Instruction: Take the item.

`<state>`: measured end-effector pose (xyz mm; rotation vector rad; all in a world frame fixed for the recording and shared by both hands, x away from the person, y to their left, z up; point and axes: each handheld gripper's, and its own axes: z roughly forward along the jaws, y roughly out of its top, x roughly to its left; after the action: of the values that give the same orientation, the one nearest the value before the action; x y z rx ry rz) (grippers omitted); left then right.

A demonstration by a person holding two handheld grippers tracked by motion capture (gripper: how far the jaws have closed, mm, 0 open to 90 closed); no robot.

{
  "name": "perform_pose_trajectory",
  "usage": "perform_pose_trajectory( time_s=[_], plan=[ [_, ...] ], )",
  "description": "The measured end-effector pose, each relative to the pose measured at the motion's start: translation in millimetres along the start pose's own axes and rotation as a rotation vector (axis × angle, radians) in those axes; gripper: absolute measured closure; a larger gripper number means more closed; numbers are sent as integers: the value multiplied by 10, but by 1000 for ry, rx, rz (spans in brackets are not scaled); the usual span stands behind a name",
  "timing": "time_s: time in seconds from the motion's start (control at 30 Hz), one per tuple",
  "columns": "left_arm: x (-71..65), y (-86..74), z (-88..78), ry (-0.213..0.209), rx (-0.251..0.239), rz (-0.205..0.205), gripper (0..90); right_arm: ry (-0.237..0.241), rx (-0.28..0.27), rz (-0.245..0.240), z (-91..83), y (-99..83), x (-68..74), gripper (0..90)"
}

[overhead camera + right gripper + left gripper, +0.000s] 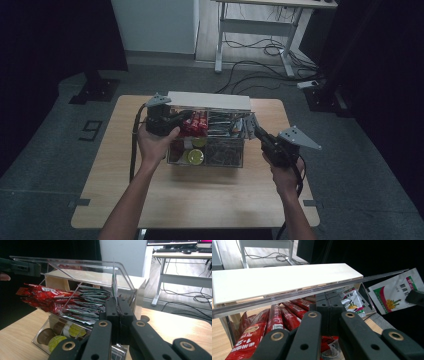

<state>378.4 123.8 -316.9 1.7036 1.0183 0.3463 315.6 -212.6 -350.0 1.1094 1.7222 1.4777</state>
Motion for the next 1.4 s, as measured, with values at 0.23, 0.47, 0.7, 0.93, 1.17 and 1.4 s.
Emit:
perform_pose_trajectory(
  time_s=[0.23, 0.47, 0.7, 0.93, 1.17, 1.4],
  plan=[
    [-4, -3, -3, 1, -1, 0, 898, -5, -9, 7, -107, -33, -58, 888],
    [-13, -4, -11, -1, -3, 1, 897, -15, 0, 13, -197, -127, -136, 888],
    [-22, -1, -4, -2, 0, 3, 897, -19, 16, 24, -226, -220, -186, 888],
    [-27, 3, -10, -1, 1, 3, 897, -25, 23, 39, -254, -318, -225, 888],
    [-31, 4, -10, -3, 3, 5, 897, -31, 41, 64, -279, -479, -253, 888],
    [-40, 2, -3, -4, 4, 6, 897, -35, 56, 76, -290, -590, -280, 888]
  ],
)
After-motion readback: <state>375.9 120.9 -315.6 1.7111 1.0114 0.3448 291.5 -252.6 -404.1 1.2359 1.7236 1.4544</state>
